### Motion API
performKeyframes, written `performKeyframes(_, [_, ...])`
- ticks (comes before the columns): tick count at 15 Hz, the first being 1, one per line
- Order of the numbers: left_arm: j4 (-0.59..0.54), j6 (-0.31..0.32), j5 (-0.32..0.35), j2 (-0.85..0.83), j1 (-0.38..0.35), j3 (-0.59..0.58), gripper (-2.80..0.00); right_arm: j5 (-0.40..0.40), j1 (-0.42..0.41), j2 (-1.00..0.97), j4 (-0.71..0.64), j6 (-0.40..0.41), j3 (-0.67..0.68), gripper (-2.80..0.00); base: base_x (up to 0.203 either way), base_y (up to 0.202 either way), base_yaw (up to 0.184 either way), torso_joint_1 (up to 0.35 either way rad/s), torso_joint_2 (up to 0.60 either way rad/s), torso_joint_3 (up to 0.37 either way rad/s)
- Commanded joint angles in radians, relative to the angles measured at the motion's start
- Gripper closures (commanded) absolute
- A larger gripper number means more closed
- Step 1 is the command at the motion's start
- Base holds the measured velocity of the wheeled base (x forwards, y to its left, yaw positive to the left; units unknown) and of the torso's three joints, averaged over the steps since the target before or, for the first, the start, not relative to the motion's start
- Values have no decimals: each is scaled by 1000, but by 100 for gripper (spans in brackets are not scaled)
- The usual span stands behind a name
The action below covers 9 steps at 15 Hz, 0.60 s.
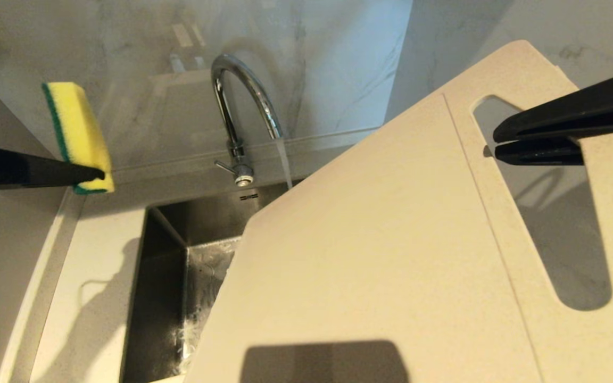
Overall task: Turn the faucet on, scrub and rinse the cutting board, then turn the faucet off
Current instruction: Scrub the cutting board underwater
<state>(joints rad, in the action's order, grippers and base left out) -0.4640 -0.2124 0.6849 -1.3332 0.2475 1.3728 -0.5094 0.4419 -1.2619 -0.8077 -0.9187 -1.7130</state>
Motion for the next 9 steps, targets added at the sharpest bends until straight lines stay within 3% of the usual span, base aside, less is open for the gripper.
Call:
performKeyframes(1, [2,-63,10,-130,93,77,0,-3,0,6,-7,-5,18,0,0,0,0,0,0,0])
performKeyframes(7, [-10,-96,55,-328,257,250,0,-8,0,9,-4,3,46,0,0,0,0,0,0,0])
performKeyframes(9, [-70,-96,55,-372,298,312,0,-8,1,3,-2,3,46,0,0,0,0,0,0,0])
